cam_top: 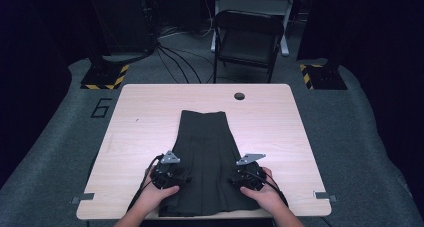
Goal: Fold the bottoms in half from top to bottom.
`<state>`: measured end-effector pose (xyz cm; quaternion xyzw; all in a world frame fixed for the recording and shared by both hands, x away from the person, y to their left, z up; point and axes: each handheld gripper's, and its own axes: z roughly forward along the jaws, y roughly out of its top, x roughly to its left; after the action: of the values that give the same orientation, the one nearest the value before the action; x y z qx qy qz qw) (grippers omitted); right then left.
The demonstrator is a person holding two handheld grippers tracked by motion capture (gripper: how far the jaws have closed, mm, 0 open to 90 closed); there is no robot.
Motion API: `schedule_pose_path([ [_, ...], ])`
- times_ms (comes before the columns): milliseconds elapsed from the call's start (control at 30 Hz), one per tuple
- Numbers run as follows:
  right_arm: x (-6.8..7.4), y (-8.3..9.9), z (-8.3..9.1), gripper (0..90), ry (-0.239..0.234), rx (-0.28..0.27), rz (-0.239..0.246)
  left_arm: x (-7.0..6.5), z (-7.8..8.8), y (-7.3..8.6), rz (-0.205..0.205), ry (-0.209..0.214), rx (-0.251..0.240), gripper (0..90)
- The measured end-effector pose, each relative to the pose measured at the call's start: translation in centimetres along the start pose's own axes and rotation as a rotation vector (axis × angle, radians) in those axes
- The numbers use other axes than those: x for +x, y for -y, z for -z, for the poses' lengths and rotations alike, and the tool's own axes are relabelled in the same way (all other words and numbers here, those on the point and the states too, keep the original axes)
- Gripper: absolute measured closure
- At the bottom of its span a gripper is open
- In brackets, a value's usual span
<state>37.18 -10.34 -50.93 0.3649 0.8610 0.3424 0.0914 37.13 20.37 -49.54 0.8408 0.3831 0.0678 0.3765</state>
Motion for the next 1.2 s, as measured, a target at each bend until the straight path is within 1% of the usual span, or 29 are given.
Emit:
schedule_pose_path([
  [100,0.1,0.1,-0.1,45.5,0.0,-0.001,0.012,0.6,0.1,-0.7,0.007,0.006,0.005,43.6],
  [133,0.1,0.1,-0.1,45.3,0.003,-0.003,0.021,0.7,0.1,-0.9,0.018,0.009,-0.002,43.6],
  [167,0.3,0.1,-0.1,45.0,0.005,0.001,0.006,0.8,0.1,-1.2,0.038,0.014,-0.01,43.4],
  [200,0.3,0.1,-0.1,45.0,0.005,0.001,0.006,0.8,0.1,-1.2,0.038,0.014,-0.01,43.0],
  [233,0.3,0.1,-0.1,44.6,0.01,-0.001,0.025,1.0,0.1,-1.4,0.034,0.013,-0.01,43.0],
  [267,0.3,0.1,-0.2,44.3,0.011,-0.005,0.028,1.1,0.0,-1.5,0.034,0.008,-0.017,42.8],
  [300,0.3,0.2,-0.2,44.1,0.015,-0.009,0.031,1.3,0.0,-1.7,0.026,-0.001,-0.027,42.6],
  [333,0.3,0.2,-0.2,43.8,0.016,-0.009,0.03,1.4,0.0,-1.9,0.03,-0.01,-0.034,42.1],
  [400,0.3,0.2,-0.2,43.5,0.016,-0.009,0.029,1.8,-0.1,-2.3,0.042,-0.015,-0.04,41.3],
  [433,0.3,0.2,-0.2,43.4,0.016,-0.008,0.029,2.1,0.0,-2.5,0.032,-0.016,-0.037,40.8],
  [500,0.3,0.2,-0.2,42.6,0.014,-0.009,0.029,2.5,0.1,-2.9,0.031,-0.025,-0.046,40.2],
  [533,0.3,0.2,-0.2,42.1,0.014,-0.011,0.032,2.8,0.2,-3.2,0.022,-0.028,-0.045,40.1],
  [600,0.4,0.2,-0.2,41.8,0.012,-0.008,0.034,3.1,0.1,-3.6,0.032,-0.032,-0.052,40.0],
  [633,0.4,0.2,-0.2,41.7,0.012,-0.01,0.033,3.3,0.2,-3.8,0.036,-0.026,-0.046,40.1],
  [667,0.4,0.2,-0.2,41.7,0.01,-0.01,0.032,3.5,0.1,-4.0,0.042,-0.031,-0.058,40.1],
  [700,0.3,0.2,-0.2,41.6,0.01,-0.01,0.037,3.8,0.2,-4.3,0.033,-0.03,-0.052,40.1],
  [733,0.3,0.2,-0.2,41.5,0.005,-0.01,0.031,3.9,0.2,-4.4,0.033,-0.034,-0.049,40.2],
  [767,0.4,0.2,-0.2,41.5,0.009,-0.006,0.017,4.0,0.1,-4.6,0.036,-0.037,-0.048,40.5],
  [800,0.4,0.3,-0.2,41.4,0.009,-0.007,0.017,4.2,0.2,-4.9,0.034,-0.043,-0.053,40.9],
  [867,0.4,0.3,-0.2,41.0,0.009,-0.01,0.027,4.5,0.3,-5.3,0.025,-0.046,-0.056,41.5],
  [900,0.3,0.3,-0.3,40.8,0.006,-0.014,0.034,4.6,0.3,-5.5,0.033,-0.057,-0.058,42.0],
  [933,0.4,0.3,-0.2,40.8,0.007,-0.009,0.03,4.7,0.3,-5.7,0.035,-0.05,-0.052,42.7],
  [1000,0.4,0.3,-0.2,40.2,0.007,-0.011,0.028,5.0,0.4,-6.2,0.045,-0.054,-0.054,43.2],
  [1033,0.3,0.2,-0.2,40.0,0.005,-0.012,0.04,5.0,0.5,-6.4,0.049,-0.049,-0.052,43.2],
  [1067,0.3,0.2,-0.3,39.9,0.006,-0.013,0.046,5.1,0.5,-6.6,0.055,-0.05,-0.06,43.7],
  [1133,0.4,0.2,-0.2,39.0,0.005,-0.007,0.039,5.3,0.6,-7.0,0.071,-0.045,-0.078,45.8],
  [1167,0.4,0.2,-0.3,38.7,0.004,-0.006,0.037,5.5,0.7,-7.2,0.06,-0.048,-0.078,47.3],
  [1200,0.4,0.2,-0.3,38.5,0.007,-0.005,0.037,5.6,0.7,-7.4,0.058,-0.047,-0.083,48.5],
])
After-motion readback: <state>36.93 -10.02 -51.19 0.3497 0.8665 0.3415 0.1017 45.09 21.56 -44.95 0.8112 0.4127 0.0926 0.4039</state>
